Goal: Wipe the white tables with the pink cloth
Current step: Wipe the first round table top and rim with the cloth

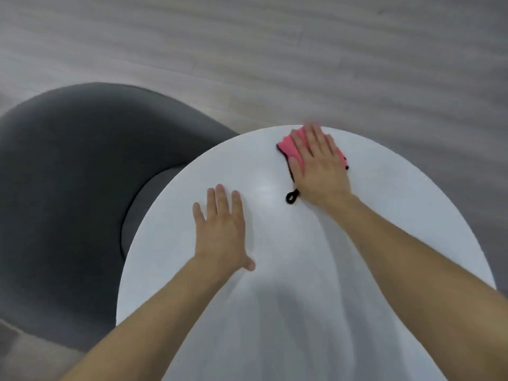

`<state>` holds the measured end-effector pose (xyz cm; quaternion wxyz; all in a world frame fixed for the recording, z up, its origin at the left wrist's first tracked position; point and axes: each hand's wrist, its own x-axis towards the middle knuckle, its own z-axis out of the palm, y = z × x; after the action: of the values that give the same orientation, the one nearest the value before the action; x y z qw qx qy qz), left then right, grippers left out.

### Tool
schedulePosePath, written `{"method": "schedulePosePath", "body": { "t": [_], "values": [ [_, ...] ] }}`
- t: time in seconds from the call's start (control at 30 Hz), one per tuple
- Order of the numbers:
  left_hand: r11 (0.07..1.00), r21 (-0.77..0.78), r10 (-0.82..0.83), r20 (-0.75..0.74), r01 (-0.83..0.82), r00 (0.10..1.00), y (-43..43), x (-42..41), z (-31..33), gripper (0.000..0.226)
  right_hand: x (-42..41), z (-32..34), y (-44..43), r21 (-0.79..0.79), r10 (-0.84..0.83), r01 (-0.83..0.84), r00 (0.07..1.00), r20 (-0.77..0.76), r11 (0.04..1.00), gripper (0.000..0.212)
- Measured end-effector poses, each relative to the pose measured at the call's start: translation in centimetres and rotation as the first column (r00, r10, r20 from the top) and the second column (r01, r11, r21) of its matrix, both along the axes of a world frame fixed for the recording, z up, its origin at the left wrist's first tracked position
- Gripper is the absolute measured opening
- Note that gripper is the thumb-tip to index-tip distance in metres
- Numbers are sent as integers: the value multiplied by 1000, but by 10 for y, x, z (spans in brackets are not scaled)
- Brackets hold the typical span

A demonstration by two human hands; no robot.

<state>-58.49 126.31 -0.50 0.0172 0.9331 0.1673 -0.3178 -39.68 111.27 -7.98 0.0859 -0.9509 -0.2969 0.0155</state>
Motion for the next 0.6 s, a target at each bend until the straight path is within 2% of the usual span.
{"method": "schedulePosePath", "body": {
  "t": [0.1,0.17,0.2,0.27,0.33,0.43,0.5,0.6],
  "values": [
    [999,-43,-33,5,33,999,-30,15,-3,163,15,2,-93,-75,-290,289,957,9,954,69],
    [999,-31,-33,14,33,999,-34,17,-8,163,12,-1,-86,-87,-421,421,907,19,903,70],
    [999,-26,-36,17,36,999,-33,16,-9,163,10,-1,-65,-80,-436,436,900,22,896,70],
    [999,-22,-38,10,39,999,-31,15,-7,163,2,2,-3,-38,-314,314,949,18,948,68],
    [999,-19,-40,-11,40,999,-30,19,-5,164,-10,3,62,-15,-72,72,997,-2,997,65],
    [999,-2,-45,-28,45,999,-31,22,-1,165,-16,4,93,28,161,-160,987,-19,987,63],
    [999,14,-49,-35,50,998,-30,21,0,165,-5,-2,52,55,161,-160,987,-3,986,62],
    [999,4,-40,-14,40,999,-33,21,2,165,13,-4,-62,14,-104,104,994,15,994,64]
  ]
}}
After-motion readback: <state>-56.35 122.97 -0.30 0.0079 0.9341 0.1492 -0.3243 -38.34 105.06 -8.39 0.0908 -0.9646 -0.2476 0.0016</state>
